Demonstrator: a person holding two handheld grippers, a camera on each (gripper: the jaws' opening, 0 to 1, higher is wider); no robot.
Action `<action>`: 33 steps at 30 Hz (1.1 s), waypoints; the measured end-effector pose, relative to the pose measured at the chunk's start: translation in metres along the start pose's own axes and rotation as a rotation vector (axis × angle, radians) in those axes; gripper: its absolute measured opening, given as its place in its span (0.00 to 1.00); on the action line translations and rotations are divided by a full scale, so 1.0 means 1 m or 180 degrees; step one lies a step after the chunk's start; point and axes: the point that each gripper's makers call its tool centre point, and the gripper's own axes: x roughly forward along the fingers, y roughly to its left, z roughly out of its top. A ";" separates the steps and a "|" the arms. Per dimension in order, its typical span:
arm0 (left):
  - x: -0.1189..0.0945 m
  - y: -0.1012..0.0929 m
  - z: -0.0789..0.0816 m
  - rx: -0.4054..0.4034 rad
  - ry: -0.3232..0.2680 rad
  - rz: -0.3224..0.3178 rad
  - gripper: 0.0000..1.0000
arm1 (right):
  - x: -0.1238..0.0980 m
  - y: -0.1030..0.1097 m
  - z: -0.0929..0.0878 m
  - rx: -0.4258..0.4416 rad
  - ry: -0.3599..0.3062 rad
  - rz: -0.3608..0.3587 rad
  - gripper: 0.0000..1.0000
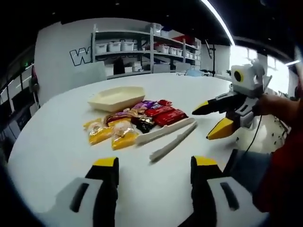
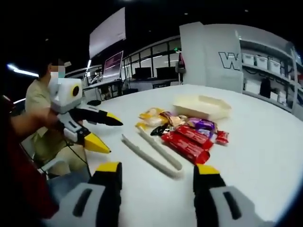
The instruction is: Place the target food into the container with the food tongs after gripping and lifting it, then release it inside without dropping or visibly crushing the food.
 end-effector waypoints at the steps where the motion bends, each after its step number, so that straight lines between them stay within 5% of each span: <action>1: 0.001 -0.002 -0.001 0.0024 0.0007 -0.0033 0.56 | 0.001 0.000 0.001 0.0002 -0.0007 0.0001 0.59; 18: 0.005 -0.019 -0.008 0.0003 0.0058 -0.0365 0.23 | 0.009 0.008 -0.005 0.0029 0.0054 0.0090 0.54; 33: 0.007 -0.024 -0.006 0.0103 0.0048 -0.0389 0.25 | 0.000 0.007 -0.008 0.0123 0.0102 0.0100 0.43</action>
